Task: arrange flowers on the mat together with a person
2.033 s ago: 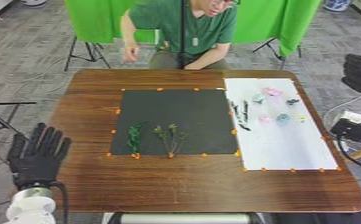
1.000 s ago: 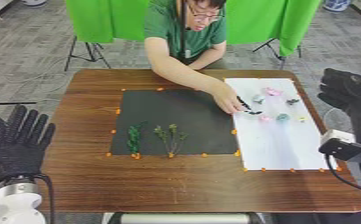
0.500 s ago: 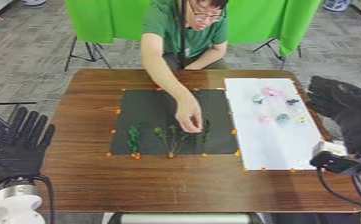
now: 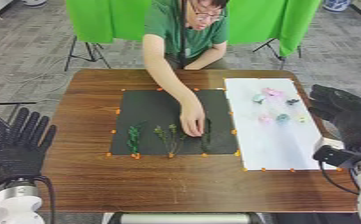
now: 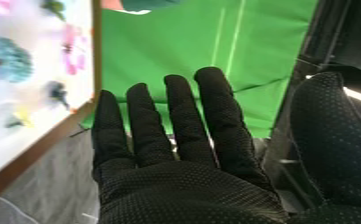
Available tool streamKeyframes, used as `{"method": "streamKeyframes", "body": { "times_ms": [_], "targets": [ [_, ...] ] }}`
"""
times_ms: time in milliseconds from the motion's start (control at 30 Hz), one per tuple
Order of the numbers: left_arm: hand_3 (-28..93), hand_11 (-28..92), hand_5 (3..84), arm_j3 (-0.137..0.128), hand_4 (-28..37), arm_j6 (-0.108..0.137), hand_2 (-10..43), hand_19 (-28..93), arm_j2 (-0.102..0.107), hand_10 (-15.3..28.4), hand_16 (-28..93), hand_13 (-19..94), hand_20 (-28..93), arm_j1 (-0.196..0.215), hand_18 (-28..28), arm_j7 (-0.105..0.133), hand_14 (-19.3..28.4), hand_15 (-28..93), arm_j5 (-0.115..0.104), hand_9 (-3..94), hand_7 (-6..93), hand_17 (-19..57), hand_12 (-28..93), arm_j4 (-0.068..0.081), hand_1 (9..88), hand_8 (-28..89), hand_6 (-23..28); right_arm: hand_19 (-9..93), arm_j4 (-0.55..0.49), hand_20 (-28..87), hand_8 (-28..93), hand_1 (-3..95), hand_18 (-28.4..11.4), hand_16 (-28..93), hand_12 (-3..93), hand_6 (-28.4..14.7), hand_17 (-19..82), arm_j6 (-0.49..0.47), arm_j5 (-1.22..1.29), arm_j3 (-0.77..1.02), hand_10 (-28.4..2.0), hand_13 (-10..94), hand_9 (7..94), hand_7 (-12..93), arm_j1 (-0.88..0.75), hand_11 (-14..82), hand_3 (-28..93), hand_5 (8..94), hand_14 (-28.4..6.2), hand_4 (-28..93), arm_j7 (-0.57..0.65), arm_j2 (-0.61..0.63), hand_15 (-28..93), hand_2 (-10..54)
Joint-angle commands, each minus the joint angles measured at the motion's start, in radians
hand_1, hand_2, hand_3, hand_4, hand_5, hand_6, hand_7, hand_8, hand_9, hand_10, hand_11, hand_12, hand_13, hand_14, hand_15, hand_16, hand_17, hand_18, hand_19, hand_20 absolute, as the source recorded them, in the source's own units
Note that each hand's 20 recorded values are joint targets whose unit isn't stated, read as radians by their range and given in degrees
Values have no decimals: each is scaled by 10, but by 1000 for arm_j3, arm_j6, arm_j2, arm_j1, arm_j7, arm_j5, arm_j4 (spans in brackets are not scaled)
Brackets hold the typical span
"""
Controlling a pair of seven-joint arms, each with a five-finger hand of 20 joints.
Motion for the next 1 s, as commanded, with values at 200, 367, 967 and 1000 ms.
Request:
{"method": "streamKeyframes", "body": {
  "times_ms": [200, 367, 967, 1000],
  "targets": [
    [715, 156, 385, -6, -283, 19, 135, 349, 37, 124, -84, 217, 69, -13, 137, -33, 122, 187, 117, 313, 130, -77, 45, -3, 236, -105, 79, 303, 12, 122, -118, 215, -189, 190, 160, -51, 78, 51, -136, -92, -132, 285, 392, 189, 75, 51, 787, 418, -162, -247, 15, 85, 60, 65],
    [703, 155, 381, 13, -283, -13, 137, 348, 49, 121, -83, 216, 69, -26, 137, -25, 121, 187, 192, 312, 133, -77, 44, 7, 247, -106, 75, 255, 31, 104, -118, 218, -156, 160, 143, -49, 98, 49, -176, -98, -128, 281, 380, 182, 81, 50, 789, 407, -127, -249, 35, 101, 52, 59],
    [723, 159, 378, 39, -283, -32, 137, 348, 24, 114, -81, 217, 75, -21, 139, -32, 119, 187, 172, 314, 138, -80, 41, 15, 239, -111, 71, 303, 233, 101, -119, 280, -155, 109, 134, -54, 71, -136, -1079, -396, -130, 221, 328, 190, 357, 62, 802, 353, -136, -256, 214, 266, 43, 1],
    [723, 158, 378, 37, -283, -31, 137, 348, 24, 114, -81, 217, 75, -16, 139, -31, 119, 186, 166, 314, 138, -80, 41, 13, 239, -111, 71, 305, 247, 100, -119, 283, -155, 110, 135, -53, 70, -143, -1106, -418, -127, 221, 328, 191, 374, 64, 803, 352, -136, -256, 211, 267, 42, -4]
  ]
}}
